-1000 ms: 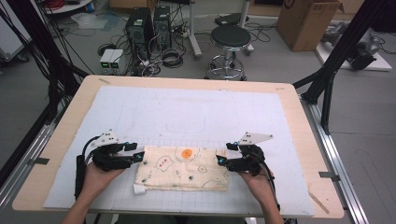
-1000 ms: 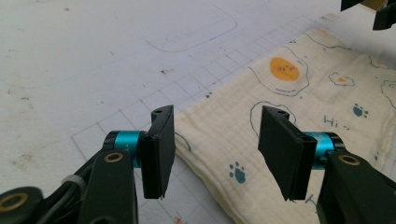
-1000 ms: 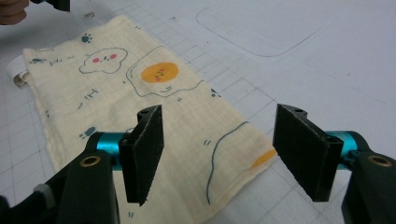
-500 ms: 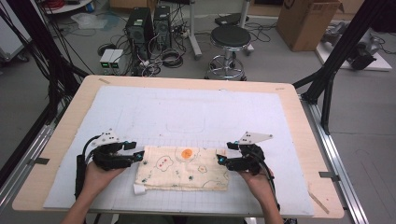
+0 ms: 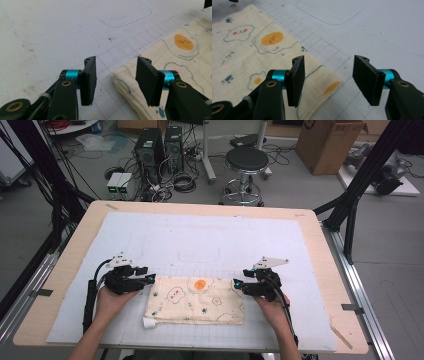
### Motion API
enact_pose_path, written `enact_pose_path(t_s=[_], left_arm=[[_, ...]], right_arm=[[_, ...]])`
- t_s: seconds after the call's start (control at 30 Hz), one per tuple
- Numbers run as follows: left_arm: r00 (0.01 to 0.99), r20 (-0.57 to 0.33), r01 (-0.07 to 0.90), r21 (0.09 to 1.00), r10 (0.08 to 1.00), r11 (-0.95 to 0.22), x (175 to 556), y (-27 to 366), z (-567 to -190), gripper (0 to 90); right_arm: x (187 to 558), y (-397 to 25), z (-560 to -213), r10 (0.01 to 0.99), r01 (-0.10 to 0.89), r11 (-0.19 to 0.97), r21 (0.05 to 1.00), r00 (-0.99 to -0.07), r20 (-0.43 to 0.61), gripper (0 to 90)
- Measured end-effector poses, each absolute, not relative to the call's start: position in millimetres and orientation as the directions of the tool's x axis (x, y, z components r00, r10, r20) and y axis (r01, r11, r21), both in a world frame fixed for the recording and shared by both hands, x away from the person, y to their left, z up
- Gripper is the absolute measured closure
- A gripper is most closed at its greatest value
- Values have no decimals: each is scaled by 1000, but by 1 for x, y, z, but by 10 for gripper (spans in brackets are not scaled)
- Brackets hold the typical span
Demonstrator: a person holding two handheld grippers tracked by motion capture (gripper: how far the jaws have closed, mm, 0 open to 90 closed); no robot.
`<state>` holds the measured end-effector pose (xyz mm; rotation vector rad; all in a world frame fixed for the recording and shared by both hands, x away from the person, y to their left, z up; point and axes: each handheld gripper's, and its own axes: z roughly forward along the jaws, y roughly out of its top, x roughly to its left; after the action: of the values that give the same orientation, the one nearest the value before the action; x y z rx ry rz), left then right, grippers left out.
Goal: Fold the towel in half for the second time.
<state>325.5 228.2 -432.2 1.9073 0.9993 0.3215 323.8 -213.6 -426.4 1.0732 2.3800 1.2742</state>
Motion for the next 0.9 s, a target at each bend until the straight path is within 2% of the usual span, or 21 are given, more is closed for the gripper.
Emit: enact_pose_path(t_s=[0.37, 0.6, 0.77, 0.9], left_arm=[[664, -137, 520, 790, 735, -323, 330, 212, -439, 568], [661, -180, 546, 782, 729, -301, 333, 217, -442, 655], [650, -211, 578, 762, 730, -294, 336, 218, -445, 679], [643, -219, 577, 768, 734, -276, 336, 219, -444, 672]], right_arm=[[333, -218, -436, 714, 578, 326, 748, -669, 206, 538], [337, -214, -442, 695, 587, 357, 727, -687, 213, 632], [337, -212, -444, 681, 585, 382, 715, -701, 210, 672], [336, -211, -444, 683, 584, 384, 715, -701, 206, 671]])
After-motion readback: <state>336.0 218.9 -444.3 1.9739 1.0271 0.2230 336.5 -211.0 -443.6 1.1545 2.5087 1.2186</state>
